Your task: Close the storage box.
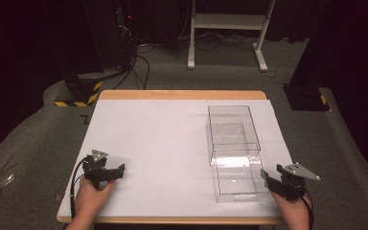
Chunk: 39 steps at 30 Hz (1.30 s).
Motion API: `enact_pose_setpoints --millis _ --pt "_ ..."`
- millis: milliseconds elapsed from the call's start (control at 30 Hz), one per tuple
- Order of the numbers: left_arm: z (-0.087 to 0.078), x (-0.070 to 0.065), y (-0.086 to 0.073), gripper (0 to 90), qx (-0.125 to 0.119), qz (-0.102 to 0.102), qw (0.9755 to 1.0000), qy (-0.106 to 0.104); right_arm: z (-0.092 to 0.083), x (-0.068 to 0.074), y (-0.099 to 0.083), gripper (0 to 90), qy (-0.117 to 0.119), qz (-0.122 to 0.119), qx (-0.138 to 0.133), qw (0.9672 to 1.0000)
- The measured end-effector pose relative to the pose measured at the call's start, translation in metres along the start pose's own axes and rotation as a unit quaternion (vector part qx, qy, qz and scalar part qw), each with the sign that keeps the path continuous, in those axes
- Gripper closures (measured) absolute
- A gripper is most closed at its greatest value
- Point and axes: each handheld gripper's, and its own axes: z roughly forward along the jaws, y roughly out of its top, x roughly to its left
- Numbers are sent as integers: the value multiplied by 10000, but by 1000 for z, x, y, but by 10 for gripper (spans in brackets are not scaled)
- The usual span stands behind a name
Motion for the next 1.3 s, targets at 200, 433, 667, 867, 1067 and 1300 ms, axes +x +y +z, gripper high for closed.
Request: enact_pose_setpoints --millis 200,433,667,867,1067,1300 --pt "0 0 0 32 -2 1 10000 2 -7 0 3 337 12 -33 -116 9999" --pt "0 0 0 32 -4 2 10000 3 -14 2 6 337 19 -47 -249 9997" --pt "0 0 0 33 -2 2 10000 3 -20 4 10 335 -46 -94 -401 9991" --pt "0 0 0 32 -2 1 10000 2 -24 6 12 334 -52 -96 -518 9986" --pt "0 0 0 32 -3 1 10000 4 -30 9 15 333 -65 -102 -694 9975" --pt "0 0 0 33 4 4 10000 2 -35 11 16 333 -33 -102 -776 9969"
